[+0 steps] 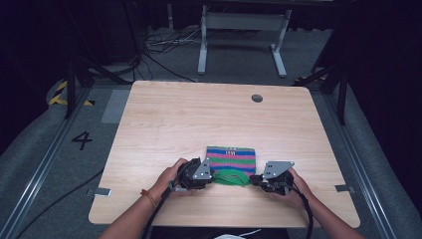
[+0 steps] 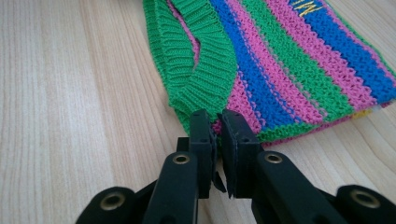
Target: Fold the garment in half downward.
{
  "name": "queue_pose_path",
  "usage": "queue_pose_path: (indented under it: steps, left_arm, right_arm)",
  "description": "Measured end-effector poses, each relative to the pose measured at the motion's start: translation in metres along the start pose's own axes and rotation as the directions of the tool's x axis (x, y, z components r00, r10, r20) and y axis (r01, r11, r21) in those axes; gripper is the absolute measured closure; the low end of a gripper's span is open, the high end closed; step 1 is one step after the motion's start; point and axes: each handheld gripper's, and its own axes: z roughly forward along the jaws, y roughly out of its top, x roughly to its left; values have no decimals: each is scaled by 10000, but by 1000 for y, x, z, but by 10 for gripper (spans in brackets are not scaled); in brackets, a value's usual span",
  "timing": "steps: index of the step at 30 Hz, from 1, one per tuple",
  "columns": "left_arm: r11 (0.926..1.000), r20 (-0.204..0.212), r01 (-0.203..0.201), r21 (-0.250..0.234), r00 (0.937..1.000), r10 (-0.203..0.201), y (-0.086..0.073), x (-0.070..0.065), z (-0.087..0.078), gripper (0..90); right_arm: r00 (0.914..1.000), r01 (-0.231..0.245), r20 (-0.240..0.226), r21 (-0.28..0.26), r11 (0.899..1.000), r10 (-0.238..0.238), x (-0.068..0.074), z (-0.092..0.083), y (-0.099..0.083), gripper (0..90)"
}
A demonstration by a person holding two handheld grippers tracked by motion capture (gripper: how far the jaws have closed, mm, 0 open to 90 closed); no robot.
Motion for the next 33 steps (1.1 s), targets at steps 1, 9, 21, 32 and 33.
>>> queue_pose_path:
  steps: [1,9,21,32,33]
  left_arm:
    - [10000,40,68,34,10000,-68,1,1,-1,650]
    - [9998,-482,170,-60,9987,-173,4,10,-17,539]
    - [9968,-1141,518,607,9925,-446,-8,12,-44,330]
    - [9798,-1946,1464,1359,9737,-1185,-38,14,-78,216]
    - [9791,-1973,1504,1369,9727,-1219,-41,14,-80,215]
  right_arm:
    - [10000,-32,-5,-4,10000,32,0,0,0,828]
    - [9998,34,186,-47,10000,-34,0,-9,2,800]
    - [9977,26,677,66,10000,-30,-9,-29,8,621]
    - [9803,-563,1905,166,9983,521,-25,-55,-1,317]
    - [9750,-622,2146,140,9980,577,-25,-56,-2,302]
